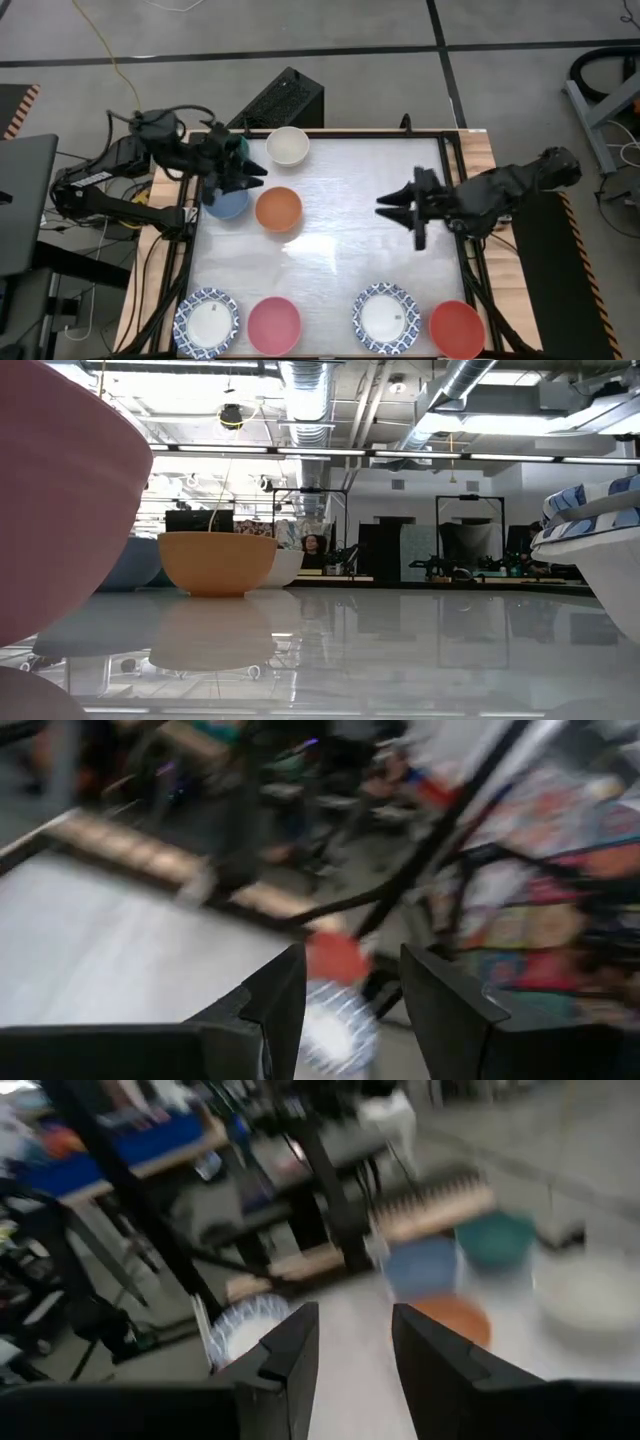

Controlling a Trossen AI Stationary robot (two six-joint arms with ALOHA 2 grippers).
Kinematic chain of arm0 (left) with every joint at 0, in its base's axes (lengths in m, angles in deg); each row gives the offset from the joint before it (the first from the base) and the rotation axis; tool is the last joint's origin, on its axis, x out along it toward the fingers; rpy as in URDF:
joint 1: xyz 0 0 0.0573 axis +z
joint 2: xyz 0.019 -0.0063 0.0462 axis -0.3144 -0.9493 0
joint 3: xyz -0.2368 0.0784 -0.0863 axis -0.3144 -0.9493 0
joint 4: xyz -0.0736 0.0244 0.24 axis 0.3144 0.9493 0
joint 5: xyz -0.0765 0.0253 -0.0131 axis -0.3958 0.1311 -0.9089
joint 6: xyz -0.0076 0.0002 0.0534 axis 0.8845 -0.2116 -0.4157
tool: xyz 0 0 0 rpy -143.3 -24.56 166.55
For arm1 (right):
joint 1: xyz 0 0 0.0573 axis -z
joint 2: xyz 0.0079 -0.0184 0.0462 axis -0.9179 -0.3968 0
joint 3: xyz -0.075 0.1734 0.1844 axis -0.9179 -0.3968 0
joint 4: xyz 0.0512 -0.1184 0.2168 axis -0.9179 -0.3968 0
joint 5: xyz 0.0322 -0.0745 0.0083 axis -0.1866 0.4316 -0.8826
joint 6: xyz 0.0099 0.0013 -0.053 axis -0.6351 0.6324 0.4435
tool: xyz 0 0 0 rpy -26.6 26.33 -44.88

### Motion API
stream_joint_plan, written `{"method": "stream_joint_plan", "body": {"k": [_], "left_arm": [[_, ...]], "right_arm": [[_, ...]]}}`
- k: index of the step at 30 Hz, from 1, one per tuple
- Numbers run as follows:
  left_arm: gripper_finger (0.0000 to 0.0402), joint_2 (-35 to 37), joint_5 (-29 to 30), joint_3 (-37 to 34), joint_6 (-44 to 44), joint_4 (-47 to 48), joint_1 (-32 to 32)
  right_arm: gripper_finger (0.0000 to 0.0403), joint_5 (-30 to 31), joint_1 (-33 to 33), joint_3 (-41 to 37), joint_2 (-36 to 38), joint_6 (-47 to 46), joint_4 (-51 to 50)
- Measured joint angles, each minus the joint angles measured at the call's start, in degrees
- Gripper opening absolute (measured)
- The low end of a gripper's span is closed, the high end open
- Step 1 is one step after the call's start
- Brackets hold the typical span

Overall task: Nest bowls inside each other
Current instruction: Stack the left white paper bowl on top of the right white paper bowl

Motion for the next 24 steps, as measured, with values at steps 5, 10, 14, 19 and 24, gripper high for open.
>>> {"method": "stream_joint_plan", "body": {"k": [5,10,14,19,24], "left_arm": [[0.0151,2.9,1.1,0.0,2.3,-5.2,-0.1],[0.0151,7.9,8.6,0.0,-0.8,-3.0,-0.1],[0.0151,11.9,17.5,0.0,-3.8,3.3,-0.1],[0.0151,15.5,25.2,0.0,-2.2,13.9,-0.1],[0.0151,16.0,27.9,0.0,-1.3,21.9,-0.1]], "right_arm": [[0.015,0.0,0.4,0.0,3.9,9.7,4.8],[0.015,0.0,0.4,0.0,6.9,16.0,5.0],[0.015,0.0,1.3,0.0,8.6,18.6,5.1],[0.015,0.0,2.2,0.0,9.7,20.2,3.6],[0.015,0.6,3.4,0.0,11.6,20.3,-0.8]]}}
